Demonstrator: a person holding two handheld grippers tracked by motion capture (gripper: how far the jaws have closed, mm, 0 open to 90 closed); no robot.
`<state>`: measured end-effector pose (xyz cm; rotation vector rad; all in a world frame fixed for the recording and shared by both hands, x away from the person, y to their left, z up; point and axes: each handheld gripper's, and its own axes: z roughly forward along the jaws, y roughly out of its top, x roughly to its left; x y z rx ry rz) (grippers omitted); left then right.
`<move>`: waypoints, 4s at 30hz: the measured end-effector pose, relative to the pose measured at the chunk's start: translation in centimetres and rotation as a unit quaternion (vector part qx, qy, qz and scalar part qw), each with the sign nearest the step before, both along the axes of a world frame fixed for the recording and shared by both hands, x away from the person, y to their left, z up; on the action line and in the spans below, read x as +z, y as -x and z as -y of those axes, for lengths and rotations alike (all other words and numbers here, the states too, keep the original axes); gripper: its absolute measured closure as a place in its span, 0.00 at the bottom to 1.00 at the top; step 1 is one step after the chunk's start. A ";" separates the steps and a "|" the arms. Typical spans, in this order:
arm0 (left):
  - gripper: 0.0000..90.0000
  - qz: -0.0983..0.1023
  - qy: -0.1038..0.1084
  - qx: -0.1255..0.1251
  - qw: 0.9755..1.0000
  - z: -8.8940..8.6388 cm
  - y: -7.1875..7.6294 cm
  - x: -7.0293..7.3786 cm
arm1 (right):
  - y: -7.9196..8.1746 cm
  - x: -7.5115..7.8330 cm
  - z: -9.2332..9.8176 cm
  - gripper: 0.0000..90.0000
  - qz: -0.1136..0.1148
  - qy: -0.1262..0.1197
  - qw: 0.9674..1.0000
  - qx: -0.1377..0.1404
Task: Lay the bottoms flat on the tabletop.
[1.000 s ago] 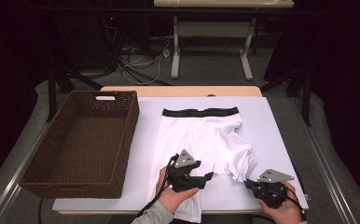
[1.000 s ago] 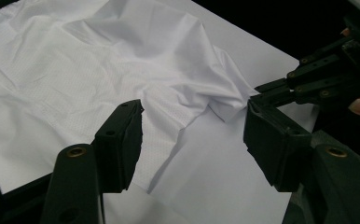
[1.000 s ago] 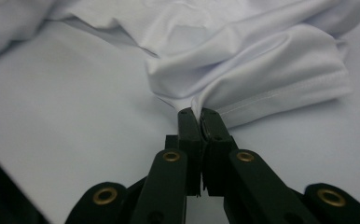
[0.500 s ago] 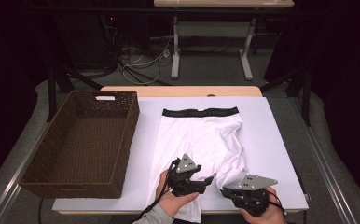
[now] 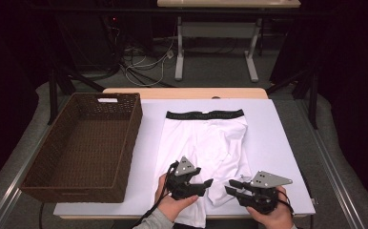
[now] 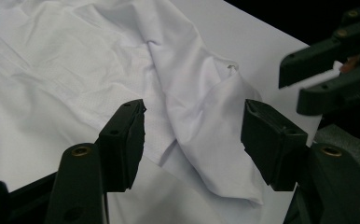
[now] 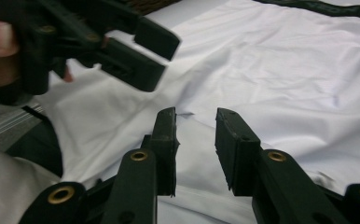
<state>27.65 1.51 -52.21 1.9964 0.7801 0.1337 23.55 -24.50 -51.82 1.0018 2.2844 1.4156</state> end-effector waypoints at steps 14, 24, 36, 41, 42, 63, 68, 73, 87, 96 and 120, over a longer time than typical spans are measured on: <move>0.46 -0.031 -0.016 -0.068 0.997 3.0 2.7 -1.7 | -1.2 -1.6 4.1 0.76 -0.018 0.025 0.998 -0.063; 0.46 -0.033 -0.042 -0.077 0.996 3.8 3.1 -2.8 | -1.5 -3.4 5.3 0.72 -0.040 0.013 0.996 -0.078; 0.56 -0.021 -0.075 -0.070 0.994 3.2 3.2 -4.1 | -2.5 -4.4 4.0 0.86 -0.079 0.040 0.994 -0.071; 0.75 0.013 -0.103 -0.072 0.992 3.4 3.7 -4.1 | -1.8 -3.6 4.2 1.00 -0.110 0.036 0.990 -0.082; 0.79 0.019 -0.105 -0.075 0.991 3.4 3.7 -4.1 | -1.6 -3.3 4.4 1.00 -0.107 0.037 0.990 -0.081; 0.98 -0.011 -0.019 -0.098 0.995 2.7 3.1 0.6 | 1.1 -0.2 5.5 0.89 -0.089 0.057 0.990 -0.092; 0.98 -0.004 0.005 -0.093 0.996 2.9 1.9 2.4 | 0.9 -1.1 4.7 0.78 -0.067 0.056 0.993 -0.082; 0.98 -0.006 0.023 -0.091 0.996 3.4 0.3 4.2 | 0.9 -1.9 4.1 0.71 -0.056 0.042 0.995 -0.073; 0.98 0.033 0.020 -0.041 0.998 2.4 -3.3 6.2 | 0.3 -2.7 1.9 0.67 -0.043 0.022 0.997 -0.067; 0.98 0.011 0.017 -0.001 1.000 -0.6 -5.1 4.2 | -1.2 -3.5 -0.1 0.69 -0.037 0.046 0.997 -0.041; 0.98 -0.003 0.022 0.015 1.000 -2.2 -5.2 2.9 | -1.7 -5.0 -1.3 0.89 -0.025 0.094 0.994 -0.047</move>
